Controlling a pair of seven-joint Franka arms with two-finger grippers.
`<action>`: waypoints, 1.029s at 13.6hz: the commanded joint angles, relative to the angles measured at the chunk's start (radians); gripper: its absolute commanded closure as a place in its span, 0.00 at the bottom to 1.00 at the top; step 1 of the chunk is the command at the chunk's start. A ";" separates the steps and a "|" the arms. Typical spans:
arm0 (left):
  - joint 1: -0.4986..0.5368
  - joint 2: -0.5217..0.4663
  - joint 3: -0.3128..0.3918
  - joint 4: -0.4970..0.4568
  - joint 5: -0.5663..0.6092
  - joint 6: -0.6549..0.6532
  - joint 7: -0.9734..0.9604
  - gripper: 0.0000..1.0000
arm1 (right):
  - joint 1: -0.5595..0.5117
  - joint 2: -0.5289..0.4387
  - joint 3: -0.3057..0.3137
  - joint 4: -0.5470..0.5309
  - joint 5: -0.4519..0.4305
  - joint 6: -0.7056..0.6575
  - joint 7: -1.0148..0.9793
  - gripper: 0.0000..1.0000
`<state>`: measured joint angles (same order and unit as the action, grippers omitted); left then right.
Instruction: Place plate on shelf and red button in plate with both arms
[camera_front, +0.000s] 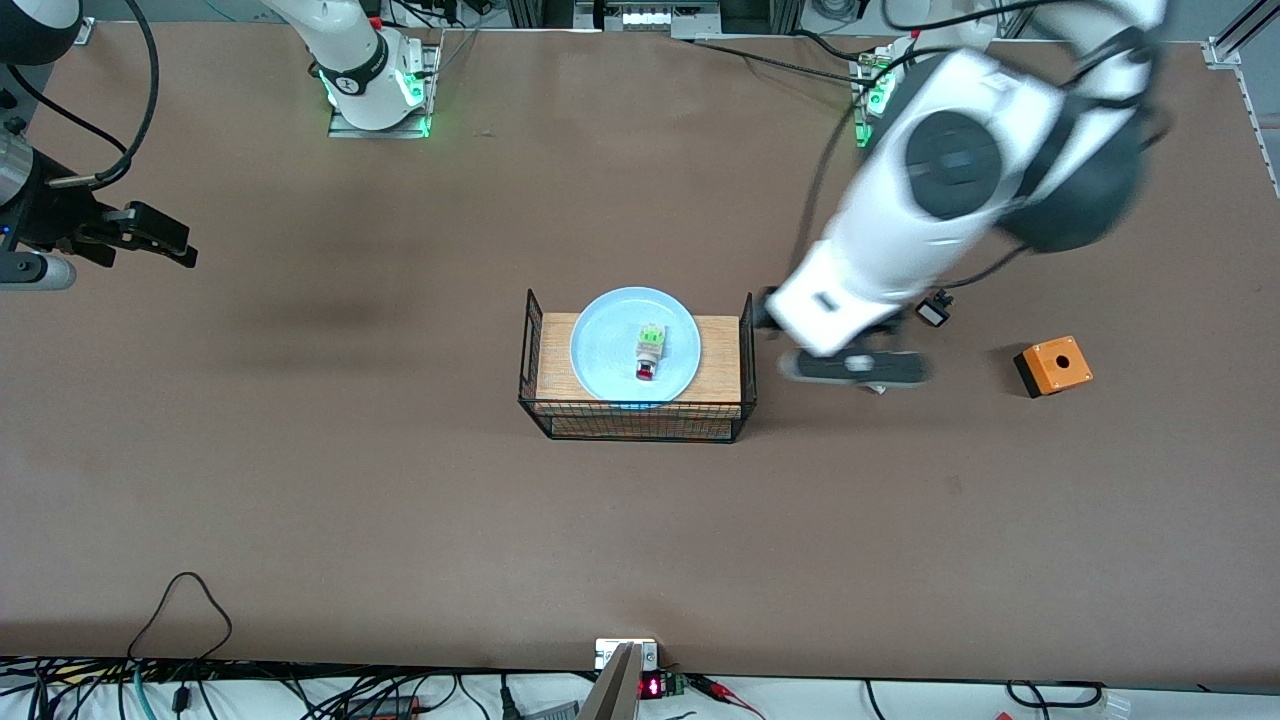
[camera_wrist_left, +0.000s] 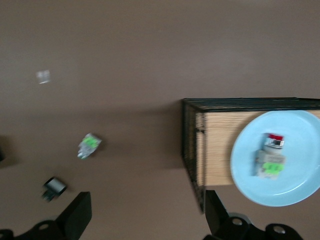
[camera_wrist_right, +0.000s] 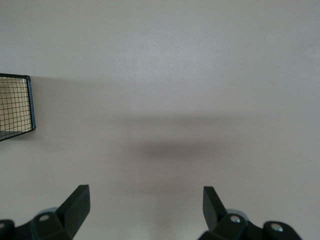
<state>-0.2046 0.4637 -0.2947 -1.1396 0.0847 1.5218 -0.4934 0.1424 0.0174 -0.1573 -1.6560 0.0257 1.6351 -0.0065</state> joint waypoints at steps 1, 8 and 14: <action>0.062 -0.048 -0.006 -0.023 0.015 -0.081 0.094 0.00 | 0.003 -0.007 0.004 0.022 -0.003 -0.017 -0.010 0.00; 0.168 -0.383 0.218 -0.509 -0.071 0.179 0.435 0.00 | 0.003 -0.007 0.009 0.022 -0.003 -0.017 -0.010 0.00; 0.140 -0.545 0.262 -0.658 -0.065 0.207 0.548 0.00 | 0.003 -0.005 0.009 0.022 -0.006 -0.017 -0.010 0.00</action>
<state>-0.0403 -0.0310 -0.0385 -1.7399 0.0297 1.6947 -0.0139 0.1463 0.0174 -0.1529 -1.6424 0.0257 1.6347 -0.0065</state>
